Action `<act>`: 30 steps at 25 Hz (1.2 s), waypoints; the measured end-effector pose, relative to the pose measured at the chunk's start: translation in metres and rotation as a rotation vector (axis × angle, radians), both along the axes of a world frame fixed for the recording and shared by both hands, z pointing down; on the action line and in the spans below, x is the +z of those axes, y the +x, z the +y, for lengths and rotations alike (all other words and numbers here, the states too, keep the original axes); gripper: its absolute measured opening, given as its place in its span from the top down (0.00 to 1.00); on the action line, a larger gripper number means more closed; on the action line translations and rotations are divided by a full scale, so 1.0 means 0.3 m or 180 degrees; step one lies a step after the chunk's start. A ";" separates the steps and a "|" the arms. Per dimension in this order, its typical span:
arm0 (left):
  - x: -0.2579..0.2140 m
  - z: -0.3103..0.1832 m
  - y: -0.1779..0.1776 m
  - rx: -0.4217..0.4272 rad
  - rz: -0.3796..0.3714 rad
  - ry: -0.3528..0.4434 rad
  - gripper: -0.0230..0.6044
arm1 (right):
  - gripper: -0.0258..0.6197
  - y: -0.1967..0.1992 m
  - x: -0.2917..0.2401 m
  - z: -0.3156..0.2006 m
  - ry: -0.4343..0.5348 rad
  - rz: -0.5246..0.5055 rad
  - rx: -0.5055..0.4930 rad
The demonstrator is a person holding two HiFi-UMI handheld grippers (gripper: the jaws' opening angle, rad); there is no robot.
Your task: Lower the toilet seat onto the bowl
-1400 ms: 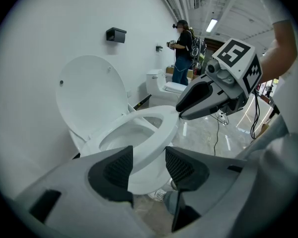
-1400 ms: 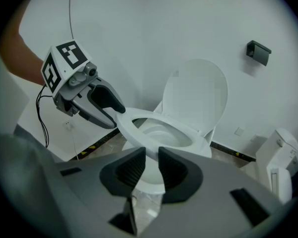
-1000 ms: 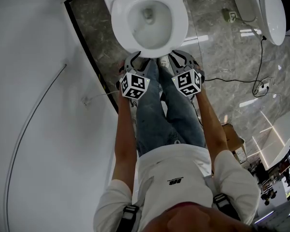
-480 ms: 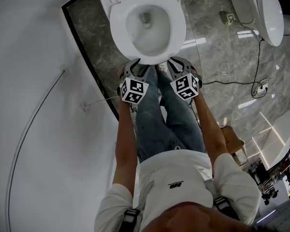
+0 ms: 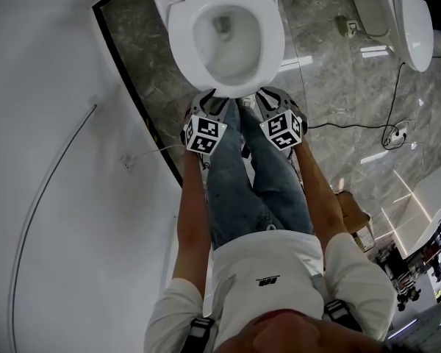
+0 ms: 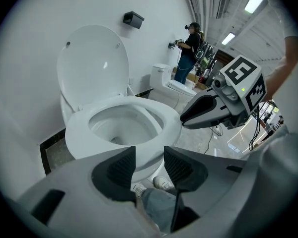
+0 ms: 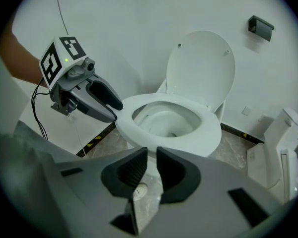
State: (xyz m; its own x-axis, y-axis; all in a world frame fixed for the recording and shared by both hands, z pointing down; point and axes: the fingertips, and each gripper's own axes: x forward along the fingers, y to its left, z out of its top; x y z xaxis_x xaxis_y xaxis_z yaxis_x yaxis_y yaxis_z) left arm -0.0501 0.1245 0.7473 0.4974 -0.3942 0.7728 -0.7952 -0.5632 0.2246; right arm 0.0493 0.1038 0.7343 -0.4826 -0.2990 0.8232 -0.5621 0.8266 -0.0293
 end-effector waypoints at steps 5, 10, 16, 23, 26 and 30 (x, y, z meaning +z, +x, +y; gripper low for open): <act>0.031 0.011 -0.004 -0.0062 0.0038 -0.0063 0.67 | 0.86 -0.001 0.035 0.014 -0.0067 0.0015 0.0059; 0.065 0.016 -0.003 -0.0099 0.0029 -0.0107 0.69 | 0.88 0.002 0.073 0.020 -0.0116 0.0041 0.0104; 0.104 0.026 0.001 -0.0135 0.0020 -0.0146 0.73 | 0.89 0.001 0.112 0.030 -0.0163 0.0064 0.0165; 0.162 0.036 0.002 -0.0157 -0.0007 -0.0225 0.75 | 0.89 0.004 0.169 0.044 -0.0269 0.0096 0.0226; 0.186 0.038 0.005 -0.0176 -0.0023 -0.0260 0.77 | 0.90 0.008 0.194 0.049 -0.0309 0.0119 0.0235; 0.225 0.037 -0.001 -0.0205 -0.0046 -0.0285 0.79 | 0.90 0.009 0.233 0.054 -0.0342 0.0138 0.0254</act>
State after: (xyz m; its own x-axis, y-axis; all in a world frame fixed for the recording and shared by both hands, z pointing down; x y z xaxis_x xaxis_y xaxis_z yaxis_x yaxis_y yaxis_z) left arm -0.0505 0.1358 0.8147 0.4618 -0.3540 0.8133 -0.8326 -0.4892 0.2598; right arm 0.0519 0.1199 0.8043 -0.4241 -0.2440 0.8721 -0.6285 0.7727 -0.0894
